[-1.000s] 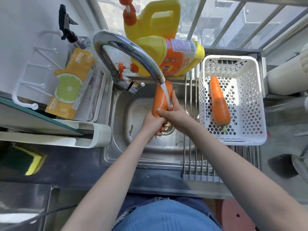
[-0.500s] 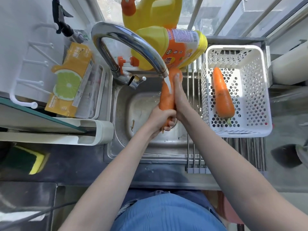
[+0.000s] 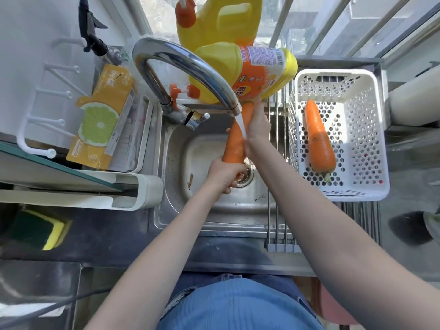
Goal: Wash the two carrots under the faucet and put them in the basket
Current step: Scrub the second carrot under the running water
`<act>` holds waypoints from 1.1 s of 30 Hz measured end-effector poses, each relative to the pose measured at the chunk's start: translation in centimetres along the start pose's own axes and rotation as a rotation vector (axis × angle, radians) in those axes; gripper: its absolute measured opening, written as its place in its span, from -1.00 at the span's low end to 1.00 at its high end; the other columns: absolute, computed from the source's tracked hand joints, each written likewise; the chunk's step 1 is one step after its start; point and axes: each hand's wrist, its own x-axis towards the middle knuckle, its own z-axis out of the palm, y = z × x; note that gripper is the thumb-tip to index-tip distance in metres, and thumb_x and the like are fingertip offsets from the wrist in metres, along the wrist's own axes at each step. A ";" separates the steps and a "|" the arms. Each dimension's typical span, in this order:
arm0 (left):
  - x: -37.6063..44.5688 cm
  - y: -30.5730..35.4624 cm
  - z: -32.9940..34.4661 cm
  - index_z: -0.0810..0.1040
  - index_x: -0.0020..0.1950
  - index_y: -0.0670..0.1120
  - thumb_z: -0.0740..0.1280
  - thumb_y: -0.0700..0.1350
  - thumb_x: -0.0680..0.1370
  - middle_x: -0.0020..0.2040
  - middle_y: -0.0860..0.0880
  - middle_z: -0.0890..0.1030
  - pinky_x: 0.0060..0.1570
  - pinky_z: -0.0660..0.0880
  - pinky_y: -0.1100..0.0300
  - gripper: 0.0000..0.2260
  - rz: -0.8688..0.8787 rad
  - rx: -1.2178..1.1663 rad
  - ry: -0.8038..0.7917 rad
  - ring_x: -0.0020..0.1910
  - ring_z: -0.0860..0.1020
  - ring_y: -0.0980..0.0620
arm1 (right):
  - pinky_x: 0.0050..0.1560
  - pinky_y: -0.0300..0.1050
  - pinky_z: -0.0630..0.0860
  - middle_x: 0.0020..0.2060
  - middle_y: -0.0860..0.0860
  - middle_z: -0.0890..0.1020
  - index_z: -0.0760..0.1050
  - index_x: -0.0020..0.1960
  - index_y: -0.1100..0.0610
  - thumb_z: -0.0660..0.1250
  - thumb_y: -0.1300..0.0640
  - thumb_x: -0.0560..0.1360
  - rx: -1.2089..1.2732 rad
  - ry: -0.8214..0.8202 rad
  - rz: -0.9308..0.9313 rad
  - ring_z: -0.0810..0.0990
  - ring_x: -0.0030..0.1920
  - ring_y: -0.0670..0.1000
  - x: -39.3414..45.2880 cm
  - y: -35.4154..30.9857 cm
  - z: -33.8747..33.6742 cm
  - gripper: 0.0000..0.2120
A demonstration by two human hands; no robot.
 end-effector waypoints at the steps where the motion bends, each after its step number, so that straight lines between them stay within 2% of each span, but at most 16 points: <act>1: 0.0 -0.3 0.4 0.48 -0.17 -0.07 0.38 -0.20 0.40 -0.38 -0.01 0.51 -0.56 0.25 0.33 -0.90 0.080 0.088 0.107 -0.51 0.44 0.03 | -0.12 0.12 0.64 -0.03 0.14 0.68 0.61 0.10 0.11 0.26 -0.37 0.37 -0.032 0.044 -0.042 0.68 -0.11 0.16 0.1 0.2 0.3 -0.40; 2: -0.1 -0.5 0.6 0.49 -0.14 -0.05 0.38 -0.17 0.38 -0.34 0.00 0.54 -0.48 0.32 0.27 -0.89 0.143 0.147 0.183 -0.42 0.49 -0.02 | -0.01 0.16 0.63 -0.06 0.11 0.69 0.64 -0.01 0.06 0.24 -0.39 0.32 -0.067 0.079 -0.071 0.68 -0.06 0.16 0.5 0.4 0.6 -0.43; 4: -0.4 -1.0 0.6 0.45 -0.03 -0.03 0.35 -0.14 0.40 -0.25 0.03 0.54 -0.37 0.33 0.20 -0.82 0.216 0.213 0.286 -0.31 0.50 -0.03 | 0.08 0.18 0.59 -0.12 0.09 0.70 0.64 -0.18 0.01 0.23 -0.35 0.32 -0.109 0.094 -0.089 0.67 -0.04 0.16 0.6 0.4 1.0 -0.54; 7: -0.3 -1.8 0.1 0.38 0.05 -0.05 0.31 -0.16 0.45 -0.19 -0.02 0.56 -0.34 0.32 0.16 -0.78 0.325 0.438 0.404 -0.26 0.50 -0.09 | 0.10 0.18 0.59 -0.17 0.08 0.66 0.59 -0.20 0.03 0.23 -0.17 0.43 -0.080 0.099 -0.054 0.65 -0.02 0.18 -0.4 -0.1 1.3 -0.70; 9: 0.1 -2.1 0.0 0.36 0.08 -0.07 0.33 -0.14 0.46 -0.10 -0.09 0.59 -0.26 0.36 0.11 -0.76 0.380 0.586 0.462 -0.17 0.55 -0.17 | 0.01 0.02 0.58 -0.21 0.05 0.59 0.55 -0.16 0.06 0.19 -0.05 0.53 -0.084 0.098 -0.060 0.60 -0.09 0.11 -0.7 -0.3 1.2 -0.75; 11: 0.5 -2.2 0.1 0.37 0.11 -0.07 0.36 -0.12 0.47 0.00 -0.10 0.58 -0.21 0.36 0.09 -0.72 0.386 0.624 0.471 -0.07 0.56 -0.19 | -0.19 -0.13 0.43 -0.24 0.02 0.54 0.51 -0.14 0.08 0.16 0.04 0.58 -0.135 0.080 -0.088 0.49 -0.19 0.03 -0.5 -0.5 1.0 -0.77; 13: 1.0 -2.4 0.0 0.34 0.23 0.00 0.40 -0.11 0.44 0.03 -0.03 0.58 -0.17 0.41 0.08 -0.59 0.378 0.511 0.385 -0.04 0.56 -0.13 | -0.26 -0.15 0.33 -0.30 -0.01 0.50 0.46 -0.22 0.06 0.14 0.08 0.59 -0.206 0.063 -0.143 0.42 -0.26 -0.01 -0.3 -0.7 1.2 -0.75; 15: 1.5 -2.4 -0.4 0.29 0.34 0.11 0.49 -0.07 0.38 0.05 0.08 0.58 -0.16 0.46 0.12 -0.39 0.378 0.316 0.216 -0.05 0.56 0.02 | -0.19 -0.12 0.36 -0.31 0.00 0.51 0.41 -0.29 0.02 0.17 0.09 0.57 -0.334 0.048 -0.225 0.44 -0.24 0.03 -0.2 -0.7 1.4 -0.74; 17: 1.7 -2.2 -0.6 0.38 0.27 0.03 0.53 -0.08 0.37 -0.01 0.03 0.61 -0.21 0.52 0.16 -0.46 0.325 0.034 0.049 -0.13 0.59 0.03 | -0.02 -0.02 0.46 -0.29 -0.01 0.56 0.42 -0.29 0.01 0.25 0.04 0.55 -0.389 -0.020 -0.252 0.53 -0.15 0.05 -0.3 -0.7 1.7 -0.77; 19: 1.4 -1.6 -0.7 0.47 0.16 -0.13 0.47 -0.03 0.42 -0.17 -0.09 0.59 -0.36 0.52 0.14 -0.61 0.177 -0.298 -0.112 -0.32 0.58 -0.02 | 0.13 0.03 0.50 -0.19 0.02 0.61 0.47 -0.23 -0.01 0.31 -0.01 0.54 -0.438 -0.119 -0.176 0.59 -0.04 0.06 -0.2 -0.9 1.8 -0.81; 21: 0.8 -1.0 -1.0 0.52 0.07 -0.17 0.43 0.17 0.40 -0.26 -0.12 0.55 -0.44 0.48 0.17 -0.53 0.044 -0.505 -0.267 -0.42 0.53 -0.02 | 0.13 0.02 0.53 -0.06 0.07 0.62 0.51 -0.11 0.02 0.32 -0.04 0.54 -0.510 -0.176 -0.084 0.61 0.05 0.10 0.0 -1.1 1.2 -0.85; 23: 0.8 -0.6 -1.4 0.55 0.06 -0.17 0.30 0.35 0.39 -0.27 -0.10 0.57 -0.42 0.48 0.19 -0.41 -0.014 -0.558 -0.367 -0.41 0.52 0.00 | -0.02 -0.03 0.55 -0.09 0.10 0.61 0.54 0.00 0.10 0.35 -0.04 0.53 -0.383 -0.267 0.046 0.61 -0.08 0.07 -0.4 -1.2 0.3 -0.79; 26: 0.6 -0.2 -1.6 0.56 -0.04 -0.17 0.11 0.50 0.39 -0.33 -0.10 0.53 -0.46 0.45 0.19 -0.27 -0.053 -0.590 -0.462 -0.49 0.48 0.00 | -0.22 -0.15 0.58 -0.20 0.03 0.64 0.59 0.05 0.15 0.41 -0.07 0.47 -0.265 -0.413 0.272 0.61 -0.28 -0.04 -0.7 -1.4 -0.8 -0.69; 28: 0.5 0.3 -1.2 0.53 -0.13 -0.19 0.06 0.54 0.38 -0.38 -0.11 0.48 -0.51 0.40 0.23 -0.22 -0.082 -0.622 -0.482 -0.54 0.43 0.00 | -0.18 -0.15 0.59 -0.25 0.03 0.64 0.59 -0.05 0.14 0.37 -0.04 0.50 -0.277 -0.463 0.322 0.61 -0.27 -0.03 -0.3 -2.0 -0.9 -0.77; 31: 0.6 0.8 -0.3 0.52 -0.18 -0.21 0.05 0.54 0.37 -0.40 -0.11 0.49 -0.53 0.40 0.24 -0.22 -0.086 -0.539 -0.393 -0.54 0.44 0.01 | -0.10 -0.10 0.53 -0.25 0.04 0.60 0.53 -0.16 0.11 0.37 -0.01 0.45 -0.324 -0.357 0.305 0.56 -0.24 0.02 -0.5 -2.7 0.2 -0.82; 33: 0.9 0.6 0.3 0.56 -0.11 -0.24 0.04 0.53 0.40 -0.37 -0.14 0.52 -0.49 0.45 0.20 -0.19 -0.034 -0.489 -0.277 -0.50 0.48 -0.02 | -0.15 -0.12 0.51 -0.26 0.05 0.57 0.54 -0.12 0.12 0.40 0.01 0.41 -0.348 -0.229 0.231 0.54 -0.25 0.02 -0.7 -2.3 0.9 -0.83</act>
